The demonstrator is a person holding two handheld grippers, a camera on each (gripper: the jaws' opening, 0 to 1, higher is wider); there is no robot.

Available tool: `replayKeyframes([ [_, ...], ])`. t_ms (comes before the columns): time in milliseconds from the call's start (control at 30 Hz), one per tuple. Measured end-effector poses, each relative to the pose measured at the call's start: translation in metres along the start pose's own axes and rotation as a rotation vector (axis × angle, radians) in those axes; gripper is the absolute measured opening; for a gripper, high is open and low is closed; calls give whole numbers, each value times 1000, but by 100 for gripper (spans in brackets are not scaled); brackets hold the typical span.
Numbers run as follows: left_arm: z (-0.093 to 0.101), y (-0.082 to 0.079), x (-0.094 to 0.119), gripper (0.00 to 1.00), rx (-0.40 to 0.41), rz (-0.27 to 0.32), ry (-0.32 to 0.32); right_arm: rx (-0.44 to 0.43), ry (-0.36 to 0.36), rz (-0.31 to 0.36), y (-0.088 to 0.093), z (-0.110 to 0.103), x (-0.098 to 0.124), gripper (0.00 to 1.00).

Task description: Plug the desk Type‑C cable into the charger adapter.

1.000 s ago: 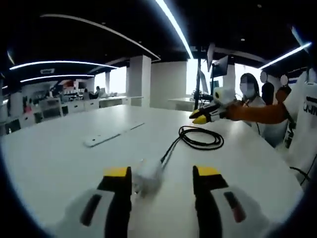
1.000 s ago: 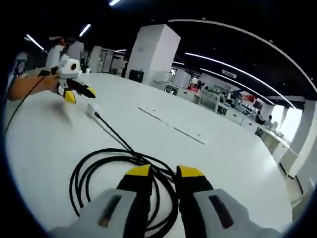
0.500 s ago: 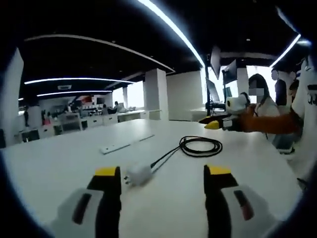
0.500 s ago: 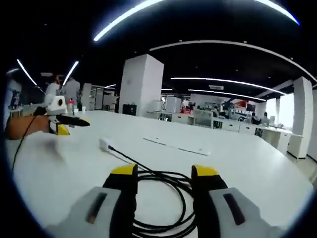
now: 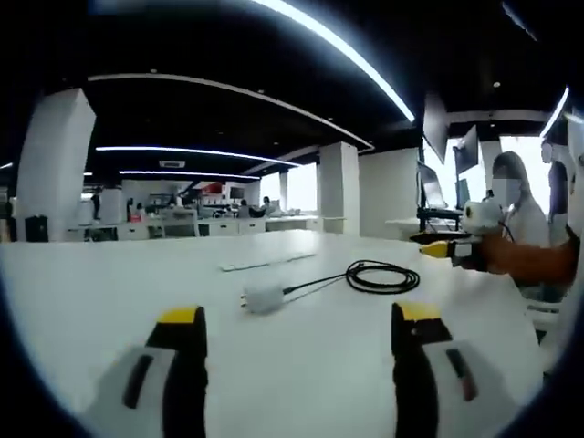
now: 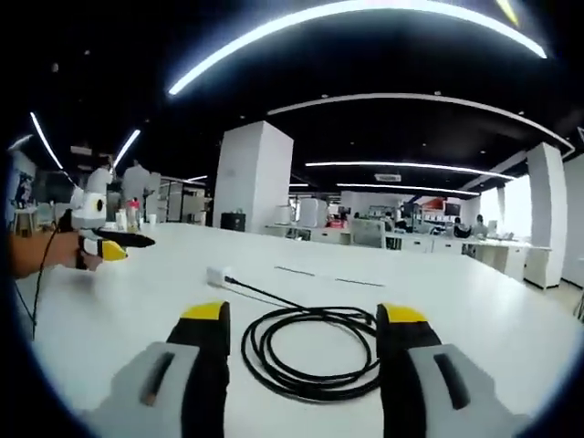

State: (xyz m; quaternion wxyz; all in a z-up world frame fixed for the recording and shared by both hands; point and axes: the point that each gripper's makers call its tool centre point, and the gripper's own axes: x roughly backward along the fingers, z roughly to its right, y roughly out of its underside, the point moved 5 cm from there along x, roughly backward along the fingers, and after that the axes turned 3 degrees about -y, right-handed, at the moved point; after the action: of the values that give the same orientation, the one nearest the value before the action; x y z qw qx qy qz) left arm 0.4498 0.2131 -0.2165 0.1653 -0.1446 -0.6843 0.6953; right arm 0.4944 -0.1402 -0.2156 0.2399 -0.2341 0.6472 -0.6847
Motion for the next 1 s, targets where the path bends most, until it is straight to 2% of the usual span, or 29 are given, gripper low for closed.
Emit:
replayKeyframes([
  [133, 11, -5, 14, 86, -33, 35, -25, -21, 13, 19, -1, -7, 7, 72],
  [233, 18, -6, 23, 88, -26, 45, -36, -36, 27, 38, -2, -17, 14, 76],
  [300, 25, -4, 28, 90, -12, 27, -28, -51, 25, 42, -1, -21, 17, 78],
  [400, 30, -3, 33, 94, -8, 17, -51, -60, 23, 42, -1, -28, 22, 82],
  [767, 39, -7, 58, 98, 21, 69, -139, -58, 38, 70, -6, -46, 37, 93],
  [1000, 40, -7, 69, 100, 55, 80, -153, -80, 39, 84, -4, -53, 43, 100],
])
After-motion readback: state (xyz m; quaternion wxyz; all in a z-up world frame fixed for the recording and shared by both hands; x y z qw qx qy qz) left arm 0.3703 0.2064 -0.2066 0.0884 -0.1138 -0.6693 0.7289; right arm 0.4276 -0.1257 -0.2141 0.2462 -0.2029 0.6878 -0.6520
